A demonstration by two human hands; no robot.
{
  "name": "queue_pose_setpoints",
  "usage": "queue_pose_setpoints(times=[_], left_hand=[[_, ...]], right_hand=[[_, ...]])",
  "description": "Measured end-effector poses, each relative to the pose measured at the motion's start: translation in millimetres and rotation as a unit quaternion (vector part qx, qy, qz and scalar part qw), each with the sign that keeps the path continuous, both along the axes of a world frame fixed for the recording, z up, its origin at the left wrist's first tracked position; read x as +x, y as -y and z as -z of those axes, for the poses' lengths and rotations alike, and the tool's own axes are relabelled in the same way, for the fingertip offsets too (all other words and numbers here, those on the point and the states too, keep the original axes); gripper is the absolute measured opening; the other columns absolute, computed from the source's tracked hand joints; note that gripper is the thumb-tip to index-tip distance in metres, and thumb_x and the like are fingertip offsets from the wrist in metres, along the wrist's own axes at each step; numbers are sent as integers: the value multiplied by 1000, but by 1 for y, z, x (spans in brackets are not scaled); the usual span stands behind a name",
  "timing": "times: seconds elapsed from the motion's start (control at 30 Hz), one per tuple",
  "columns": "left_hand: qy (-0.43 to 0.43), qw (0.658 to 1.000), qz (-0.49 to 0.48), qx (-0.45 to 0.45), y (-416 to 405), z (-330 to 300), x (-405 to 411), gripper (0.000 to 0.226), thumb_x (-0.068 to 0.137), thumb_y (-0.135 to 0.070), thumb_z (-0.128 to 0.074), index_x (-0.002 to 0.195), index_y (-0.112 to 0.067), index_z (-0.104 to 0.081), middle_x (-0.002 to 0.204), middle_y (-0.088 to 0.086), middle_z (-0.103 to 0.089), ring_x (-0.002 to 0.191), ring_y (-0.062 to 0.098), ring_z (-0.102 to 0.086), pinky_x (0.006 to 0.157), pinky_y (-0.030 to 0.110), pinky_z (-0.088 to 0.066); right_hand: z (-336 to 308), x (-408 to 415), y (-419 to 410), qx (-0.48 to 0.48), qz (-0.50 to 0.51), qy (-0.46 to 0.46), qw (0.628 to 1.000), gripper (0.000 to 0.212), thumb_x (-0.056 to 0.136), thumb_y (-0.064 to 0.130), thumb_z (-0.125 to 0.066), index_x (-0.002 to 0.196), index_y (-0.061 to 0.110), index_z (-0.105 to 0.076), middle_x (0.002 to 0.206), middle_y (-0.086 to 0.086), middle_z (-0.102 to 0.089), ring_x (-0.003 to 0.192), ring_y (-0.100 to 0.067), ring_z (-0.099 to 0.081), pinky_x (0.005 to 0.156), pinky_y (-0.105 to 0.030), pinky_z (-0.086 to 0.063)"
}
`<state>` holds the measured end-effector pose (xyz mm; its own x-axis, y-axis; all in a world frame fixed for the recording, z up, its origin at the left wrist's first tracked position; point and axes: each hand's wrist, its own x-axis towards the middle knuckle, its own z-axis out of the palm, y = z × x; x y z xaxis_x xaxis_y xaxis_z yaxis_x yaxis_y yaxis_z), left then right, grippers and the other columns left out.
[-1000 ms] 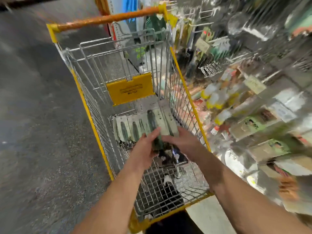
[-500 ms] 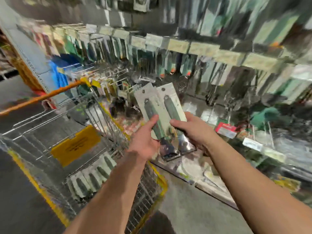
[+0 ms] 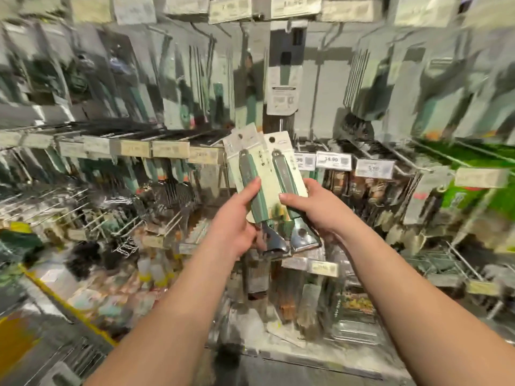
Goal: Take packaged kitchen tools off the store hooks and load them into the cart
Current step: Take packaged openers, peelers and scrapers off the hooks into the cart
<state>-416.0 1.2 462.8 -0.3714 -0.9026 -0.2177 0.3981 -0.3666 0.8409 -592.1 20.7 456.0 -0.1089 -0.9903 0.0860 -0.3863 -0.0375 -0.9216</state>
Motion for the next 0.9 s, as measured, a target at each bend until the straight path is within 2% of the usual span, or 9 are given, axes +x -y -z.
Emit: queue_pose_setpoints(times=[0.03,0.1,0.17,0.3,0.47,0.57,0.63,0.77,0.9], left_hand=[[2,1000,6,-12,-1,-5,-12,28,95,-31,-63,118,-15,-67,93,1,-79,73,20,-76,61,34,-59],[8,999,17,-35,-2,-13,-35,25,95,-32,-63,115,-17,-68,93,-1,-79,78,20,-77,70,38,-58],[10,999,22,-46,-2,-20,-55,25,95,-33,-63,114,-18,-67,93,-1,-79,84,23,-77,75,42,-57],[7,997,50,-64,-6,-36,-89,28,98,-34,-59,119,-17,-65,83,-7,-79,81,23,-74,57,37,-52],[-1,996,51,-75,-7,-47,-126,26,95,-32,-64,115,-14,-67,92,1,-79,80,19,-76,65,33,-58],[-10,994,68,-83,-6,-51,-141,20,97,-29,-62,111,-15,-68,86,-1,-79,72,15,-76,56,26,-57],[-14,993,71,-91,-6,-53,-148,22,98,-28,-61,114,-13,-68,83,-1,-78,68,14,-75,53,26,-56],[-21,992,70,-103,0,-57,-161,29,94,-27,-64,118,-13,-67,89,0,-78,82,18,-74,72,37,-57],[-25,991,66,-116,14,-64,-166,26,88,-30,-70,109,-15,-67,87,0,-77,92,26,-71,88,50,-55]], right_hand=[[-2,-13,-2,-4,8,0,1000,51,86,43,-74,129,25,-52,113,13,-69,90,7,-64,76,-15,-49],[-8,-35,-6,-19,33,-2,999,67,83,51,-74,140,26,-48,121,12,-68,102,-3,-66,93,-28,-51],[-12,-55,-9,-35,47,6,998,73,81,54,-74,144,30,-44,124,12,-67,107,-9,-67,99,-38,-51],[-19,-87,-16,-44,52,15,998,57,87,41,-73,135,33,-44,115,14,-66,100,-9,-67,84,-28,-52],[-26,-120,-19,-43,81,-28,995,67,81,54,-73,140,36,-45,118,18,-66,102,-2,-65,96,-34,-50],[-34,-132,-24,-54,91,-49,993,56,86,52,-71,136,42,-48,116,21,-67,97,4,-64,79,-24,-48],[-37,-137,-24,-64,101,-55,991,48,88,48,-69,133,44,-53,111,24,-68,97,6,-64,78,-23,-48],[-43,-143,-17,-104,148,-63,982,50,91,39,-67,137,38,-49,108,26,-62,95,11,-58,71,-17,-45],[-59,-154,-9,-136,240,-53,960,65,91,39,-66,145,25,-32,112,13,-59,90,-8,-66,79,-39,-59]])
